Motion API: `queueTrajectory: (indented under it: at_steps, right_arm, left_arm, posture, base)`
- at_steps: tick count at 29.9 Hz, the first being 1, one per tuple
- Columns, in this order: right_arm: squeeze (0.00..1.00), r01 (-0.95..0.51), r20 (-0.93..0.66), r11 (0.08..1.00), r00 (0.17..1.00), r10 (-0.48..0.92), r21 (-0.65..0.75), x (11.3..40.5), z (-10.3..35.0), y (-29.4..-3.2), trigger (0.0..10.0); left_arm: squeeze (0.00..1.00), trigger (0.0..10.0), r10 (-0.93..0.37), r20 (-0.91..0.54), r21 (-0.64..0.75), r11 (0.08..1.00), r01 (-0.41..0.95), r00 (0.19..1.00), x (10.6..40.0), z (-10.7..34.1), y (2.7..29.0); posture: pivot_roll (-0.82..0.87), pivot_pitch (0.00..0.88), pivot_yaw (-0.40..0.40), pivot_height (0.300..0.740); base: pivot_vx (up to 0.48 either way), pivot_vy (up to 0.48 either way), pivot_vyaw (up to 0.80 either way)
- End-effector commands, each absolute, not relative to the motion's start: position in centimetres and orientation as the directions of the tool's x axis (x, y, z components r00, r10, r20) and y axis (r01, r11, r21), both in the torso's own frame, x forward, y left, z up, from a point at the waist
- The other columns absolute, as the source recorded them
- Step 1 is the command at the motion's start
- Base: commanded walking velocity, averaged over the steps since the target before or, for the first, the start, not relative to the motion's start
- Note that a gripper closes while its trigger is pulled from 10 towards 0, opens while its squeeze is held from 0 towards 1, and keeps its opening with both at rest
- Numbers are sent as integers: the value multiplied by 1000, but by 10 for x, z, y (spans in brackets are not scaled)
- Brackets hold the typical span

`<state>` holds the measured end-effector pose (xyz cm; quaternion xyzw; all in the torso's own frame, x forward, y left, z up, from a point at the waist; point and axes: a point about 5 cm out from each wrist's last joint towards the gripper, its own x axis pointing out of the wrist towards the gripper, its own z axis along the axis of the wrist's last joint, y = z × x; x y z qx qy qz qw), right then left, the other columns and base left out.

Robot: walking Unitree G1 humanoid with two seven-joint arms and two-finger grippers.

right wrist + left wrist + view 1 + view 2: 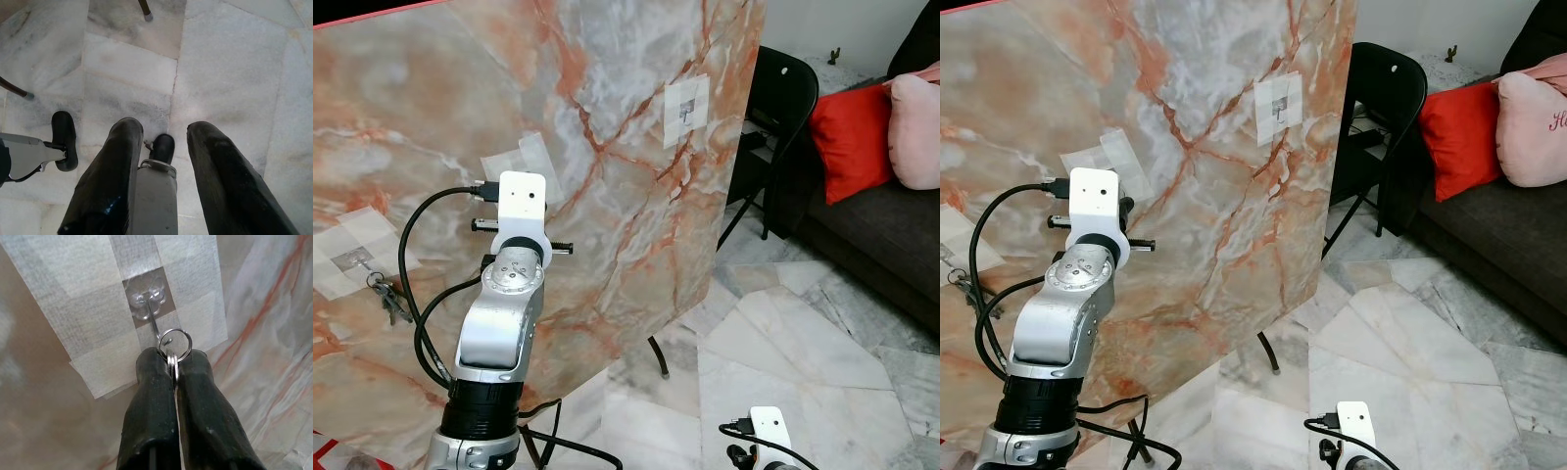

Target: Hang keys on a hook

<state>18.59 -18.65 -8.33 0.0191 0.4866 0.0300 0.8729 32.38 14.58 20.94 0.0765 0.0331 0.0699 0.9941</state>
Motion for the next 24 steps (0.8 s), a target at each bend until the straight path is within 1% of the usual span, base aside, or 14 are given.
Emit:
queueTrajectory:
  at_steps: [1, 14, 17, 18, 19, 20, 24]
  right_arm:
    - [0, -30, -852, 997, 518, 74, 68, 184, -85, -185, 10000]
    - [0, -29, -851, 997, 519, 75, 70, 184, -85, -184, 10000]
    - [0, -28, -851, 997, 519, 75, 70, 184, -85, -184, 10000]
    - [0, -29, -851, 997, 519, 75, 70, 184, -85, -184, 10000]
    - [0, -29, -851, 997, 519, 75, 70, 184, -85, -184, 10000]
    - [0, -29, -851, 997, 519, 75, 70, 184, -85, -184, 10000]
    - [0, -29, -852, 997, 519, 75, 70, 183, -85, -184, 10000]
  left_arm:
    - [0, 10000, 164, -71, 169, 974, -150, 984, 326, 210, 148]
    - [0, 10000, 153, -99, 177, 975, -134, 983, 327, 207, 146]
    - [0, 10000, 124, -113, 184, 978, -102, 986, 326, 204, 142]
    - [671, 10000, 122, -113, 184, 978, -99, 986, 326, 204, 142]
    - [671, 10000, 121, -113, 183, 978, -99, 986, 326, 204, 142]
    - [1000, 10000, 121, -112, 179, 979, -100, 986, 326, 204, 141]
    - [1000, 10000, 120, -108, 170, 980, -100, 987, 325, 205, 141]
  posture:
    - [23, 43, 9, 740]
    - [23, 44, 11, 740]
    - [22, 44, 12, 740]
    - [22, 45, 12, 740]
    - [22, 45, 12, 740]
    - [22, 45, 12, 740]
    - [23, 45, 12, 740]
  base:
    - [0, 0, 0]
    - [0, 0, 0]
    - [0, 0, 0]
    - [0, 0, 0]
    - [0, 0, 0]
    - [0, 0, 0]
    - [0, 0, 0]
